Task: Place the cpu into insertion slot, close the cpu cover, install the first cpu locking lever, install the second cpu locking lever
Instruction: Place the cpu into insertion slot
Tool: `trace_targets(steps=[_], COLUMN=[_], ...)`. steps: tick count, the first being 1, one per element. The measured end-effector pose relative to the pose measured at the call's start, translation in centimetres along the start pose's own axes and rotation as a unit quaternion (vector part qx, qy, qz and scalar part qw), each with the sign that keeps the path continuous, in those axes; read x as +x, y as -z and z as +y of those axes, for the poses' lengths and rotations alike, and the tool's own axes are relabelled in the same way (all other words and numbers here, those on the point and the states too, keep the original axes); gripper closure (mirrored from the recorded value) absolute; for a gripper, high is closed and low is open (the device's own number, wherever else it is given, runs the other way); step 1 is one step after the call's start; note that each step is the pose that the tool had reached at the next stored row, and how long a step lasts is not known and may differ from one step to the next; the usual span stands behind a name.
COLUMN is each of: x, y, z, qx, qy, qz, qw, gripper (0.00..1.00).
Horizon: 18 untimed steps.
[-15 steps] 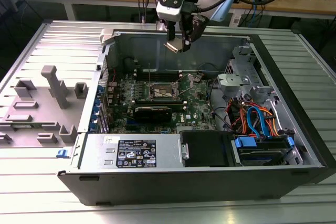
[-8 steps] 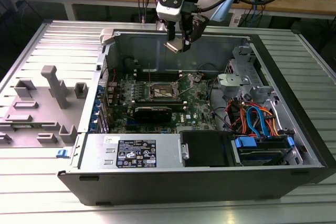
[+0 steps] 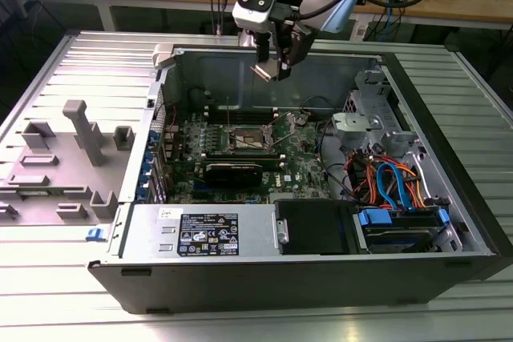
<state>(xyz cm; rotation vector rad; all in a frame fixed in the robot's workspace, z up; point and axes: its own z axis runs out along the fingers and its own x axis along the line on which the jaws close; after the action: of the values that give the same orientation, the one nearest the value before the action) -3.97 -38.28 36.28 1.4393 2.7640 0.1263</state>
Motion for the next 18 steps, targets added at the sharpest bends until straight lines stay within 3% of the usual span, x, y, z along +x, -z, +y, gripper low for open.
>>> trace_targets(steps=[3, 18], x=[0.0, 0.0], y=[-0.01, -0.02], z=[0.0, 0.0], qx=[-0.0002, -0.0003], qy=[-0.016, -0.022], qz=[-0.0014, -0.0018], qw=[0.9999, 0.9998], gripper=[0.46, 0.46])
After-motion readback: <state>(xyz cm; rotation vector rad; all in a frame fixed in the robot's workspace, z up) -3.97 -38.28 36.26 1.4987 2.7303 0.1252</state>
